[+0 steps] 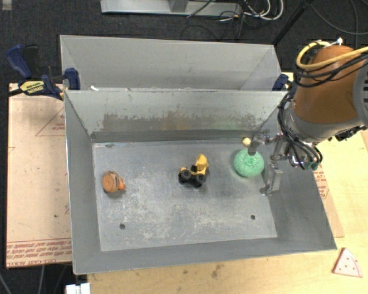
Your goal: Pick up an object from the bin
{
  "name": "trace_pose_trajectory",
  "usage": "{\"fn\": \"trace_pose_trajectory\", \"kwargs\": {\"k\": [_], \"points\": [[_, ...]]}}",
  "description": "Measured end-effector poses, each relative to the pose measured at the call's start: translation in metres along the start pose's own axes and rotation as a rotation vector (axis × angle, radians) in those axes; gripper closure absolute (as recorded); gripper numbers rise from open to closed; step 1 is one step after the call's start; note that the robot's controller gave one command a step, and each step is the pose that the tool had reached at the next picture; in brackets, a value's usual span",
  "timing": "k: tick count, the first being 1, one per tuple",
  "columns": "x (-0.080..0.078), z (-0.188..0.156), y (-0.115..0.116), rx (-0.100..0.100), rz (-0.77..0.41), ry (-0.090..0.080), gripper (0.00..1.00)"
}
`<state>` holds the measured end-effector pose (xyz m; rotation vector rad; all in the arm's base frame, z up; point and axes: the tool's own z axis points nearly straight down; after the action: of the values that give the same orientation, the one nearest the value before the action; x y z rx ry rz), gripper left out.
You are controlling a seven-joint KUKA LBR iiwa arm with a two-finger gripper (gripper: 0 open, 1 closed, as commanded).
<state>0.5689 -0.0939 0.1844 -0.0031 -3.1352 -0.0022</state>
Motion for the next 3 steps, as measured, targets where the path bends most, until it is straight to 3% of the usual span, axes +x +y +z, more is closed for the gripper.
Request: {"fn": "trace_pose_trajectory", "kwargs": {"k": [1, 2, 3], "points": [[-0.002, -0.005, 0.000, 0.001, -0.002, -0.008, 0.00], [-0.028, 0.040, 0.042, 0.003, 0.025, -0.018, 0.00], [-0.040, 0.085, 0.066, -0.003, -0.068, -0.007, 0.00]]}}
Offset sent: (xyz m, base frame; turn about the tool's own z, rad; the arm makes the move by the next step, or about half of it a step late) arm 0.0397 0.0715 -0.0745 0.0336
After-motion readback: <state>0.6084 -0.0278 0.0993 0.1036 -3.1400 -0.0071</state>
